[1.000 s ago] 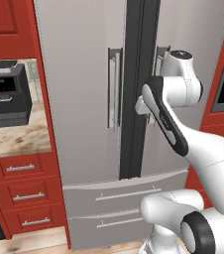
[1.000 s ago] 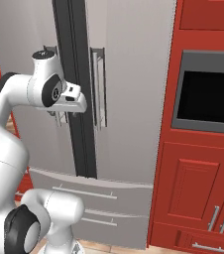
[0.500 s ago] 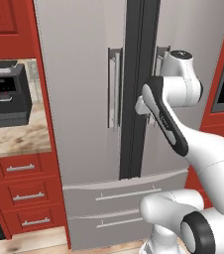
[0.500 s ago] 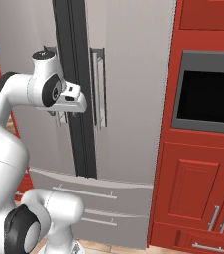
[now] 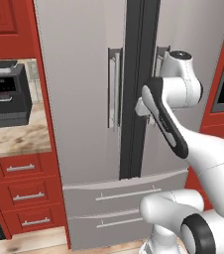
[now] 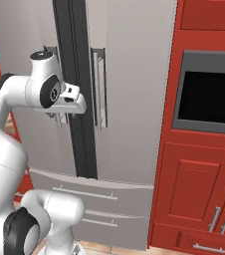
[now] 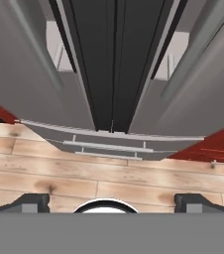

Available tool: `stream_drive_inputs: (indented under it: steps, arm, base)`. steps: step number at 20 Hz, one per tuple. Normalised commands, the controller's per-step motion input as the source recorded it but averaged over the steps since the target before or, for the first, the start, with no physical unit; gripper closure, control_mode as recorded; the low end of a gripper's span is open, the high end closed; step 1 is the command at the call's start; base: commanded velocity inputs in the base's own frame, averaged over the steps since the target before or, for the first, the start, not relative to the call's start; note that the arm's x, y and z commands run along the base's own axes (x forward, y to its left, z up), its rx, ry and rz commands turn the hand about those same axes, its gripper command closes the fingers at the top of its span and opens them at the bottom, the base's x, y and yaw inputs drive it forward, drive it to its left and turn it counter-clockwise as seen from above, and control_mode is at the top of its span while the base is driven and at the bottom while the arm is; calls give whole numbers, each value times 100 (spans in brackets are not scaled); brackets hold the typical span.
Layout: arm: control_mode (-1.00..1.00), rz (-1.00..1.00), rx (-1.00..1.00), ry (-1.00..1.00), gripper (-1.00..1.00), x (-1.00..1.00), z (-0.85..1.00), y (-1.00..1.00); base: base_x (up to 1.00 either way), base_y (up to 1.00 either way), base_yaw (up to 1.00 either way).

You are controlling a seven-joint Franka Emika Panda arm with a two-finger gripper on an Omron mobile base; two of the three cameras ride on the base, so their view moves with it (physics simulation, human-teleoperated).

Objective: Retrieve the sausage and cheese from the fridge and place them on the cutting board on the counter.

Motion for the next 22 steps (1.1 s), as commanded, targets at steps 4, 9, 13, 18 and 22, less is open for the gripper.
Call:
stream_drive_inputs:
  steps: [4,9,13,18,22]
  arm:
    - [-100,0,-9,-8,-100,-7,-8,51]
    - [-100,0,-7,-28,-100,8,0,53]
    - [-100,0,2,-9,-100,39,6,34]
    - [-100,0,12,0,-100,50,11,30]
    - [-100,0,15,0,-100,51,12,27]
  base:
    - [0,0,0]
    - [0,0,0]
    - [0,0,0]
    - [0,0,0]
    - [0,0,0]
